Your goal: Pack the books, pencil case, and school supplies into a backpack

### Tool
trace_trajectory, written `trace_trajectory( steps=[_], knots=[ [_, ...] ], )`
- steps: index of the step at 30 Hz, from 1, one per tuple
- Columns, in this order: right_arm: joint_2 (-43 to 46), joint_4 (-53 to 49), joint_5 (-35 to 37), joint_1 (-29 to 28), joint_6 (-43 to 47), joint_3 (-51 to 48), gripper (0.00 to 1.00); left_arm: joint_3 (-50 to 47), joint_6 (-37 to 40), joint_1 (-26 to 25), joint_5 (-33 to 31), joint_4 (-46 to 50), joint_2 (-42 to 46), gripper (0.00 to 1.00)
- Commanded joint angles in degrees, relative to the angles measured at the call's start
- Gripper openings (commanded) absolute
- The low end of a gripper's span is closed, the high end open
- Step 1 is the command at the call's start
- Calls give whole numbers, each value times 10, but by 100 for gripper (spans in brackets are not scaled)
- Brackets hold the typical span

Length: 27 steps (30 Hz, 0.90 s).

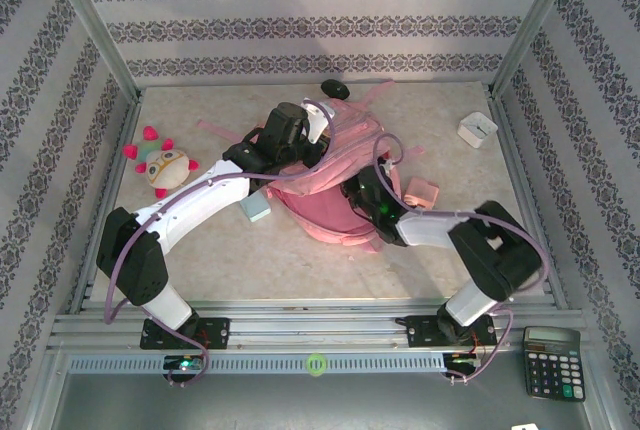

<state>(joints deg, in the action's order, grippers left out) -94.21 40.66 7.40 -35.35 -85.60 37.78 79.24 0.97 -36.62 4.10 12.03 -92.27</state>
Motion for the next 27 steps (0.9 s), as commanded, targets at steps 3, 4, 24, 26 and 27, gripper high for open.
trace_trajectory(
  steps=[3, 4, 24, 26, 27],
  knots=[
    [-79, 36, 42, 4, -24, 60, 6, 3, -11, 9, 7, -59, 25, 0],
    [-91, 36, 41, 5, -28, 63, 10, 3, -10, 9, 7, -56, 25, 0],
    [132, -237, -58, -2, 30, -41, 64, -1, 3, 9, -5, -45, 21, 0],
    [193, -280, -55, -7, 45, -66, 64, -11, 4, 9, 3, -46, 19, 0],
    [229, -320, -53, -8, 56, -72, 64, -19, 5, 9, 8, -48, 20, 0]
  ],
)
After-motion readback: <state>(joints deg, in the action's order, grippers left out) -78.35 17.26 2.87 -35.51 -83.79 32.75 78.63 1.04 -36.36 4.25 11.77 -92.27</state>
